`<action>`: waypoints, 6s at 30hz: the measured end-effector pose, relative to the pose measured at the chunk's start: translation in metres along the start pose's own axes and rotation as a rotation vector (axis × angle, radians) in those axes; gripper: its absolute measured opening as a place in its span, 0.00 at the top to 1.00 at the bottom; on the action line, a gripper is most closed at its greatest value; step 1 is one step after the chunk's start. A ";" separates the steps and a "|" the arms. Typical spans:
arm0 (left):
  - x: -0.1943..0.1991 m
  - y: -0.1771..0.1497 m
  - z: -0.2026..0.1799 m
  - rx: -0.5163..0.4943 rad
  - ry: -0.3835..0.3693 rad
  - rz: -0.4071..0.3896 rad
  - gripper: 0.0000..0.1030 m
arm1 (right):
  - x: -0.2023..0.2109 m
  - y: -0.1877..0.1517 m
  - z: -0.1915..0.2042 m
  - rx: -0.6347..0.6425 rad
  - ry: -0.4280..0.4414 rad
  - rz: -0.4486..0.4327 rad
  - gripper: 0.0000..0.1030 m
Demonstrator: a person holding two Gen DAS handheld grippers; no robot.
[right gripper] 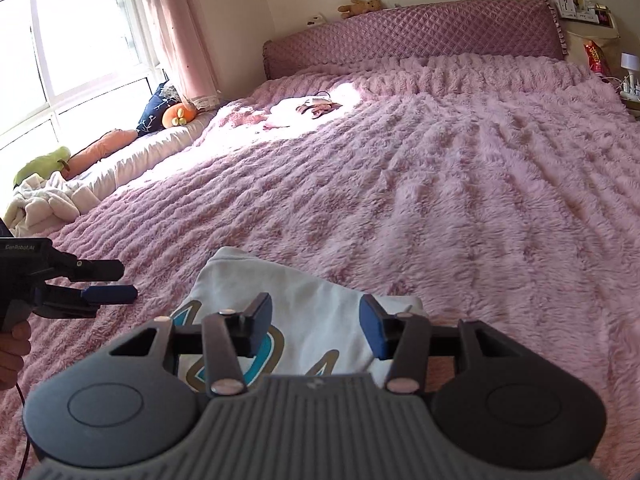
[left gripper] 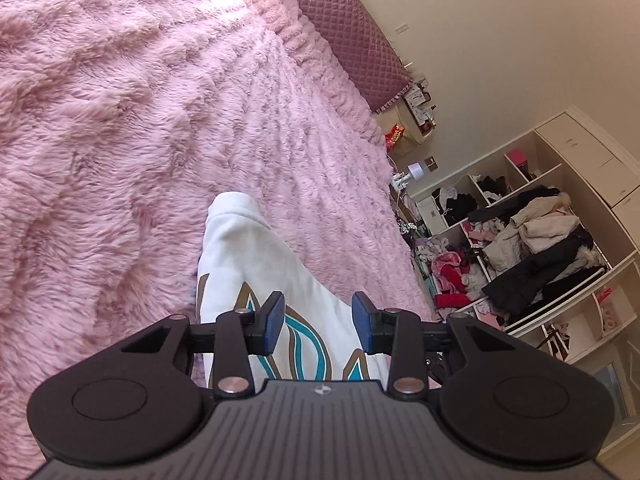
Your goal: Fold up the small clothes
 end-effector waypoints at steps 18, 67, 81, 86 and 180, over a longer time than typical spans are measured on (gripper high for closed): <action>-0.024 0.003 0.054 0.111 0.044 -0.051 0.69 | -0.052 -0.012 -0.018 -0.070 -0.027 0.080 0.56; 0.078 -0.186 -0.166 -0.409 0.609 0.051 0.27 | 0.184 -0.102 0.070 0.055 -0.270 0.092 0.37; 0.106 -0.240 -0.203 -0.402 0.764 0.062 0.19 | 0.278 -0.125 0.098 0.033 -0.310 0.089 0.21; 0.110 -0.257 -0.201 -0.381 0.783 0.089 0.19 | 0.292 -0.130 0.104 0.043 -0.310 0.089 0.21; 0.101 -0.267 -0.183 -0.389 0.882 0.178 0.10 | 0.273 -0.145 0.109 0.042 -0.294 0.179 0.21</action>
Point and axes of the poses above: each gripper's, at about its wrist camera, not at the fingertips, and x roughly against the way its jaws point, z to its left, y to its top, the point moved 5 cm from there along -x, roughly the way its jaws point, and after that the axes turned 10 degrees about -y, right-handed, at the moved point
